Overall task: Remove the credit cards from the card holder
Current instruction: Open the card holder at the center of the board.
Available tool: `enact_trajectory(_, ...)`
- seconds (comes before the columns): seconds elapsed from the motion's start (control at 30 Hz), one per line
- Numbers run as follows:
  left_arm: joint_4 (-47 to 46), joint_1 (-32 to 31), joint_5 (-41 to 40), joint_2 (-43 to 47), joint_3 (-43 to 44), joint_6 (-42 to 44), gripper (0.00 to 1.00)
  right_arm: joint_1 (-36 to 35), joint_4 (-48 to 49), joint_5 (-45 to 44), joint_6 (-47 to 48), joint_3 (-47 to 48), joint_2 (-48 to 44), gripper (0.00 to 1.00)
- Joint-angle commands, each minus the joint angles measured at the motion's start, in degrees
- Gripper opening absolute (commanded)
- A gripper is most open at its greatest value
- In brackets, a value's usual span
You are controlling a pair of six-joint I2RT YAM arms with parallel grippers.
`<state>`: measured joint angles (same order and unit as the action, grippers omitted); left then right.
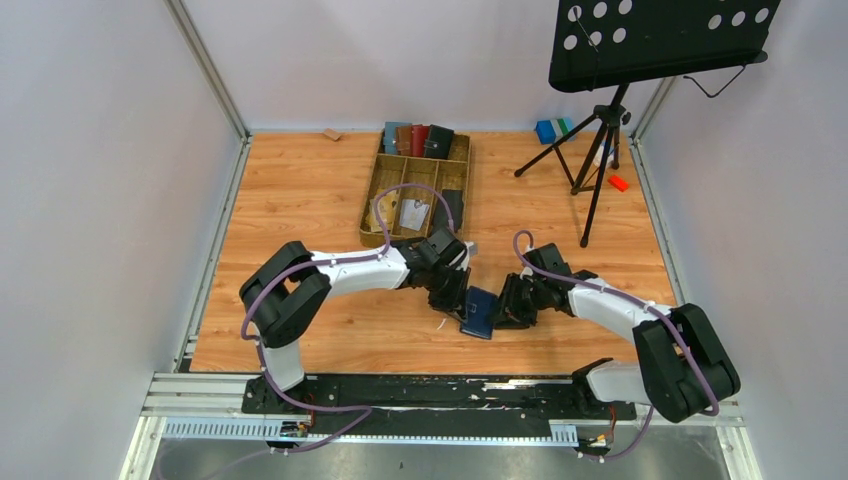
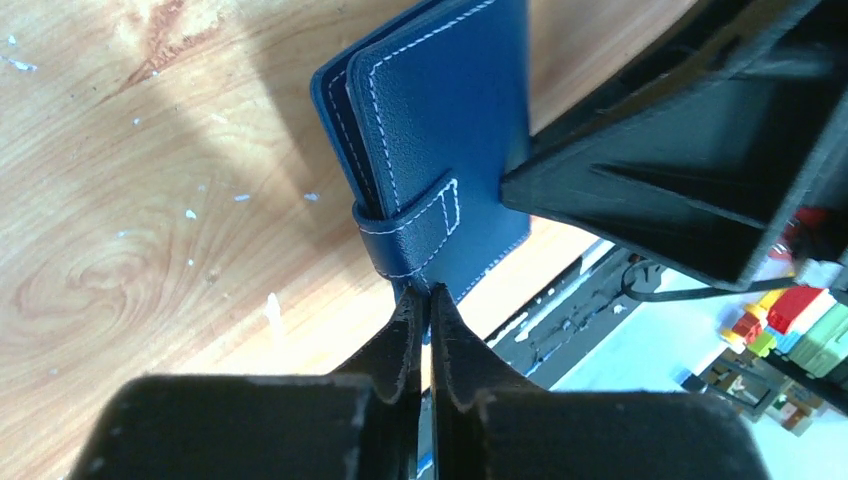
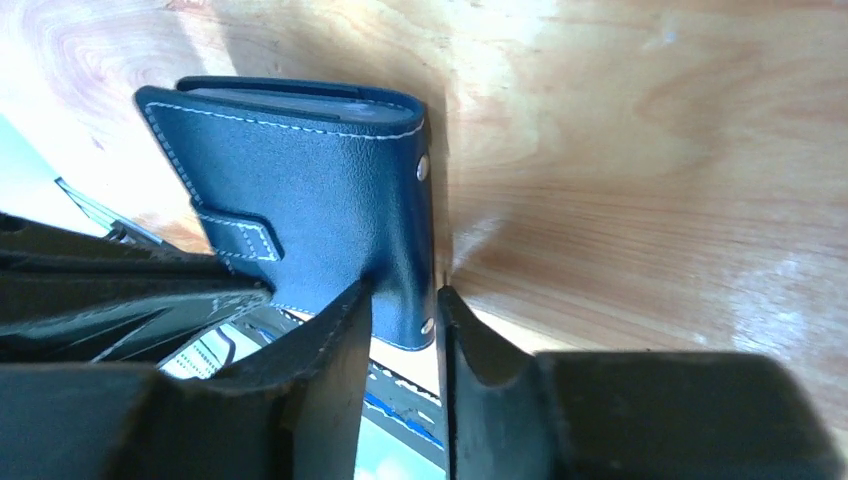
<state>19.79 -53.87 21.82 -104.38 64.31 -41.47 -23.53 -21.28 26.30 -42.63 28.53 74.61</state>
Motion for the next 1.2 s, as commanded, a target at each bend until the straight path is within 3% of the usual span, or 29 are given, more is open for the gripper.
enact_trajectory(0.0, 3.23, -0.82, -2.40, 4.54, 5.00, 2.45, 0.00, -0.42, 3.79, 2.10, 0.68, -0.26, -0.39, 0.36)
enact_trajectory(0.17, 13.38, -0.85, -6.80, 5.94, 9.01, 4.74, 0.00, -0.41, -1.15, 0.35, 3.03, 2.69, -4.88, 0.45)
enact_trajectory(0.37, 18.51, -1.19, -10.64, 5.43, 12.77, 5.96, 0.00, -0.46, -2.00, -1.15, 2.38, 3.41, -3.82, 0.33)
enact_trajectory(0.57, 19.06, -4.91, -9.55, -1.04, 21.08, 4.66, 0.00, -0.46, 7.07, 1.56, -0.38, 2.82, 4.94, 0.28)
enact_trajectory(0.77, 10.64, -5.72, -1.51, -1.38, 18.41, 2.48, 0.19, -0.46, 11.68, 5.70, -0.25, 4.09, 11.01, 0.25)
enact_trajectory(0.93, 5.64, -5.64, 3.99, -2.65, 16.05, 0.47, 0.22, 1.30, 11.74, 6.33, -0.33, 2.64, 9.60, 0.26)
enact_trajectory(1.17, 6.15, -5.63, 3.51, 1.36, 15.89, 1.97, 0.32, 4.21, -0.13, 2.14, 7.58, 6.06, 3.54, 0.29)
